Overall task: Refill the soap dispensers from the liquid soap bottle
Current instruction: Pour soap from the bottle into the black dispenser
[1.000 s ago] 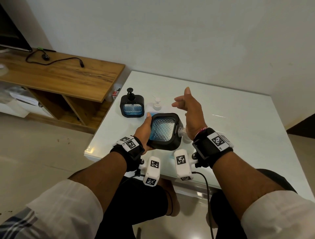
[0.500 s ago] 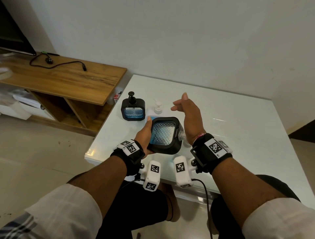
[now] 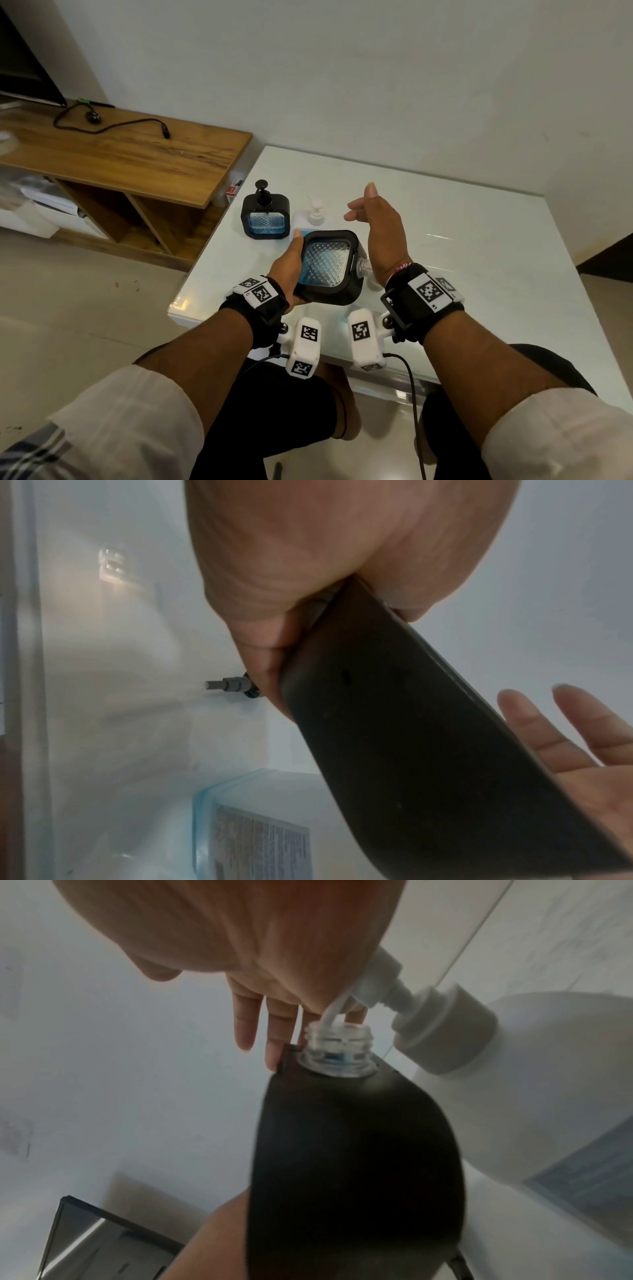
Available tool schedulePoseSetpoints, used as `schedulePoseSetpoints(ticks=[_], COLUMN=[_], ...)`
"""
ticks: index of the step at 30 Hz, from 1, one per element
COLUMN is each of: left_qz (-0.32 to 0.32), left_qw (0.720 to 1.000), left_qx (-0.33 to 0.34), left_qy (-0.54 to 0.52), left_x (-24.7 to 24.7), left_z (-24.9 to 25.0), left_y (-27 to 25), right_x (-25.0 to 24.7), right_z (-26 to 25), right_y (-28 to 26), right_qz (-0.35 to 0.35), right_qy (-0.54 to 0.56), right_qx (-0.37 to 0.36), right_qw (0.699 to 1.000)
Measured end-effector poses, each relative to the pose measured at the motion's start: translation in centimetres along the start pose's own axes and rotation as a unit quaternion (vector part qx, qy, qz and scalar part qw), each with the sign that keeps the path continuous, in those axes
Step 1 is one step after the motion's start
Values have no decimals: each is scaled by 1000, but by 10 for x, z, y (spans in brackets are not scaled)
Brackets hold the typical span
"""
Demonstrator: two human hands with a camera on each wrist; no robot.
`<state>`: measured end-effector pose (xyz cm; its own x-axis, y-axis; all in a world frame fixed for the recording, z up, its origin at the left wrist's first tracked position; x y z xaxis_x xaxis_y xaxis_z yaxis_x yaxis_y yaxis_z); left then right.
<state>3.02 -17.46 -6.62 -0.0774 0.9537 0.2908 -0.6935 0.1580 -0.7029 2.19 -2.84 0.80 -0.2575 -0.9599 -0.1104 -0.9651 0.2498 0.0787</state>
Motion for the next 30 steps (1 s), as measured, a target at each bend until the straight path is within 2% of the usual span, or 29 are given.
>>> schedulePoseSetpoints(ticks=[4,12,18,23,30], left_qz=[-3,2,6,-5,1], left_qw=[1000,1000,1000,1000,1000], left_qx=[2,1,2,3,1], left_qy=[3,7,1,-1,-9], left_x=[1,0,-2,-2,-3], left_z=[0,-3,-2,-2,-2], left_y=[-2,2,2,1,6], right_x=[3,-4,5,2,7], right_z=[2,0,2,0,0], right_y=[-1,0,-3,-3,-2], right_qz=[-26,7,-36,-10,-30], right_qy=[-32,4,-44,14,-31], right_qx=[-2,9,12,19,-13], right_qw=[999,1000,998,1000,999])
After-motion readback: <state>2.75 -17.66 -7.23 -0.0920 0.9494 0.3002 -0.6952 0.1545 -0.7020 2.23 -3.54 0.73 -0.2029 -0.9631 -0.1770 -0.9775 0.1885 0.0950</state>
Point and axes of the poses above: each hand's wrist, its own y-axis towards the middle knuckle, its own x-axis out of the palm, z = x × y, the point moved 3 cm from there along y, towards the middle knuckle, and after that the axes turned 2 degrees about y, right-handed, at the moved point
